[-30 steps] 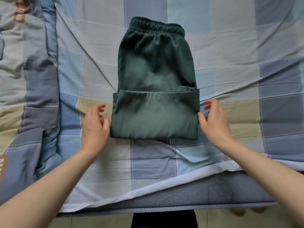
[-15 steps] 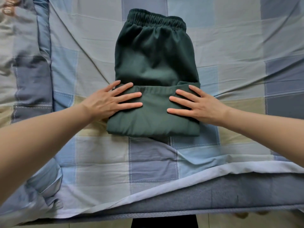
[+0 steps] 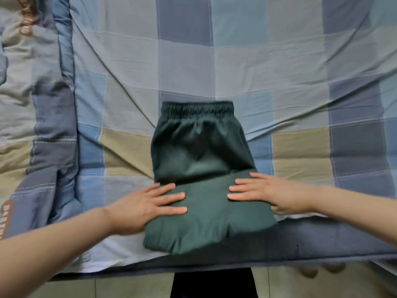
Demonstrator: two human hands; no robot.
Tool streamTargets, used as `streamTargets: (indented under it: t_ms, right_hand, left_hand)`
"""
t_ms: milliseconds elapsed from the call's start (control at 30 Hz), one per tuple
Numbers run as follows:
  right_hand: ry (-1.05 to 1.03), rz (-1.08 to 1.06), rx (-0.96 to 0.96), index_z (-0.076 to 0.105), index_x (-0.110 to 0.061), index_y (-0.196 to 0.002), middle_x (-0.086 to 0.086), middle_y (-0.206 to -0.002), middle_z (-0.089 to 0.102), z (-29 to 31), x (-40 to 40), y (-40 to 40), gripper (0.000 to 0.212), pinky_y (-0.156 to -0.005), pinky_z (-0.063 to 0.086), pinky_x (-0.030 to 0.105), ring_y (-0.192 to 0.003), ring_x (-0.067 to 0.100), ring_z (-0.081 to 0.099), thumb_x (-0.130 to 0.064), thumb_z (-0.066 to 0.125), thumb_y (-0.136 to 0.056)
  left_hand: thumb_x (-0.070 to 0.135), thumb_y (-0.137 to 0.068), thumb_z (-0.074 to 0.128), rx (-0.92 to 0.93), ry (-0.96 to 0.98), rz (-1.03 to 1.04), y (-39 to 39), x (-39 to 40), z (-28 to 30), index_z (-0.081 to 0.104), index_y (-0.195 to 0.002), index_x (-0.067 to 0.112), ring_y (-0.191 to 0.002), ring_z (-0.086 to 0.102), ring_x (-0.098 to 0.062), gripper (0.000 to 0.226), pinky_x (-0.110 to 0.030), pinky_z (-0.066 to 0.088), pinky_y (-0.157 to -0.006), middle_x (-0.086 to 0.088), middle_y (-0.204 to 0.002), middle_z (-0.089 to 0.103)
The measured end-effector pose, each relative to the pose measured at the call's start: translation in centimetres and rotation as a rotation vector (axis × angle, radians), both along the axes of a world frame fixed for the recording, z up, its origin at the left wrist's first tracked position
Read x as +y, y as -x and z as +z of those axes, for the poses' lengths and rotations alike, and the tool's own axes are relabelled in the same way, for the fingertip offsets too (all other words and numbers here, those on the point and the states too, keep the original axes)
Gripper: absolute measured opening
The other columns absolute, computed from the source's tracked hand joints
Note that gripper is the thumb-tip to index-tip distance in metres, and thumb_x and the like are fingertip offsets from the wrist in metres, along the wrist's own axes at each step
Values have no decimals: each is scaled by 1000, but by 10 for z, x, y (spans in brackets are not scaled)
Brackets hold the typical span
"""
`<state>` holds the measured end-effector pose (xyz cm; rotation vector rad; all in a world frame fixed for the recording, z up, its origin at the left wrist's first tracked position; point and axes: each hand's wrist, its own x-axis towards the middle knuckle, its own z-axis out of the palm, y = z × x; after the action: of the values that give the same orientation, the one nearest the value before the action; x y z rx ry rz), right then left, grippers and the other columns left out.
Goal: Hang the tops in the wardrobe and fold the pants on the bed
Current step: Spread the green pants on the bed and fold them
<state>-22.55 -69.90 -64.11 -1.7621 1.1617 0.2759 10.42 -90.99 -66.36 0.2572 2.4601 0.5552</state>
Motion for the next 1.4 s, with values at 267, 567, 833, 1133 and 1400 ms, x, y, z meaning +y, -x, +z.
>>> streamTargets:
  t_ms: [267,567,833,1133,1400]
  right_hand:
    - [-394,-1568,-519,64,-13,-115,0,-111,71,7,10,-21,40,-95,51,30,-111,18,64,-41,62,-86]
    - [366,-1646,-321,51,-19,-117,-15,-110,62,7,-46,-48,25,-87,42,10,-101,-6,58,-14,59,-94]
    - [83,-1725,-4,37,-18,-141,0,-108,59,-25,-67,-26,49,-92,38,29,-108,21,57,-34,51,-97]
    - [258,-1170,336,-7,-51,-147,10,-158,5,-13,-32,-88,67,-99,42,55,-132,40,32,-54,33,-93]
    - [202,-1220,372,-2,-51,-147,15,-148,18,-22,-33,-97,66,-87,46,50,-109,41,46,-56,37,-94]
  left_hand:
    - [77,-79,50,-30,-792,1755,6,51,47,66,-77,16,-79,59,-14,63,-26,47,-74,7,-77,66]
    - [20,-98,55,510,-216,1962,62,68,51,49,-96,15,-74,54,8,8,-16,40,-66,14,-81,57]
    - [34,-99,48,89,46,1997,66,29,-1,52,-128,10,-115,50,-36,38,-41,39,-95,-13,-131,43]
    - [47,-93,47,137,321,1498,61,84,-1,20,-153,37,-125,40,-40,67,-55,43,-98,-8,-162,13]
    - [42,-94,52,158,180,1651,63,99,1,31,-151,33,-119,47,-38,61,-50,47,-88,-13,-155,24]
